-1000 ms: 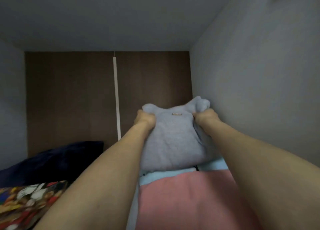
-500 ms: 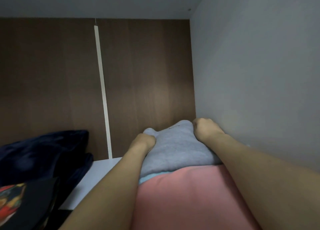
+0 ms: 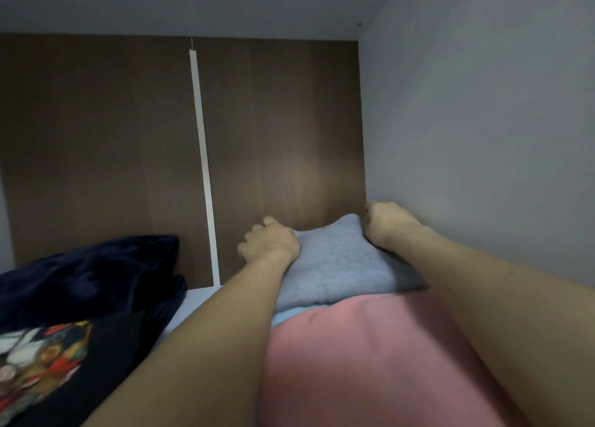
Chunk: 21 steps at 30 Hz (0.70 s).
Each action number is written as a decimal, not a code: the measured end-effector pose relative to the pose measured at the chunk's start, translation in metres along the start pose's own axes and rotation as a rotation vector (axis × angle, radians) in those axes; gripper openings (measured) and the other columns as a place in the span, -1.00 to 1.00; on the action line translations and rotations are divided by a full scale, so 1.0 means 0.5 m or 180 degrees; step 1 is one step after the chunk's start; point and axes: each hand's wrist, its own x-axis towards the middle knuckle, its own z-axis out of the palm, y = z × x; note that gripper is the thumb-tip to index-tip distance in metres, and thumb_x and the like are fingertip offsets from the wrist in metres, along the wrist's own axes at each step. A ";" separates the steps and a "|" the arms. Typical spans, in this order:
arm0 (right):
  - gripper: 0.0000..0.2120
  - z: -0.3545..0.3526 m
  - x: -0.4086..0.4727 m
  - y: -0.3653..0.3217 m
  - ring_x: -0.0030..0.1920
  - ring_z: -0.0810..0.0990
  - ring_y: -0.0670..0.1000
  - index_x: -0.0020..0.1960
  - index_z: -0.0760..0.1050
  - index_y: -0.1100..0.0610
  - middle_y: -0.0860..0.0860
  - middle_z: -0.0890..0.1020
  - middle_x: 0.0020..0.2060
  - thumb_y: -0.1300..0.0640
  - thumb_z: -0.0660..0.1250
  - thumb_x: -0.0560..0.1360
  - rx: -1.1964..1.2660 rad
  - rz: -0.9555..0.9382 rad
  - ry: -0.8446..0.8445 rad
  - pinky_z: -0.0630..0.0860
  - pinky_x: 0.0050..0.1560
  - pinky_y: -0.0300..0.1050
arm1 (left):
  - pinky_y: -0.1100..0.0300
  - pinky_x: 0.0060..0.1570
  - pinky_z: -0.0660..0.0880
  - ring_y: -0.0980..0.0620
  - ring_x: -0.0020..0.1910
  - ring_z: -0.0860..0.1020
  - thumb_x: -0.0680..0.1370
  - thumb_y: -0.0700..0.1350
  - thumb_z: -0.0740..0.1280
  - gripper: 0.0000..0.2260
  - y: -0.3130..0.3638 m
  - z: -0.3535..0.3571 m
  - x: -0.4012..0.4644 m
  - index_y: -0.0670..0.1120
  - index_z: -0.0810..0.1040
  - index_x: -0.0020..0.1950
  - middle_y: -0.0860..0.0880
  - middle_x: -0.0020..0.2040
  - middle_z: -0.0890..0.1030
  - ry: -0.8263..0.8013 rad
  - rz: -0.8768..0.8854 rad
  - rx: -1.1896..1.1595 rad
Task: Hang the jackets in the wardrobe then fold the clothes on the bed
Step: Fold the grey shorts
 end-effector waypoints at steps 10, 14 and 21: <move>-0.51 -0.220 -0.219 -0.095 0.37 0.39 0.18 0.44 0.30 0.22 0.20 0.43 0.36 0.10 0.25 0.55 0.0237 -0.0171 0.0472 0.34 0.32 -0.04 | -0.11 0.47 0.10 -0.15 0.41 0.30 0.65 0.05 0.10 -0.57 -0.013 -0.207 -0.187 -0.11 0.25 0.46 -0.13 0.43 0.34 0.1398 0.1923 0.0370; -0.49 -0.312 -0.372 -0.112 0.39 0.36 0.15 0.46 0.29 0.19 0.18 0.41 0.38 0.10 0.27 0.54 0.0151 -0.0151 0.0737 0.30 0.34 -0.07 | -0.08 0.50 0.06 -0.11 0.45 0.26 0.65 0.05 0.12 -0.53 -0.019 -0.267 -0.300 -0.10 0.21 0.52 -0.10 0.47 0.31 0.1602 0.2434 0.0128; -0.50 -0.487 -0.648 -0.089 0.40 0.34 0.14 0.45 0.29 0.16 0.12 0.39 0.40 0.06 0.25 0.55 -0.0389 0.0108 0.1289 0.25 0.35 -0.06 | -0.09 0.48 0.08 -0.12 0.43 0.30 0.61 0.04 0.20 -0.52 0.019 -0.357 -0.494 -0.12 0.28 0.49 -0.11 0.46 0.34 0.1745 0.3050 -0.0468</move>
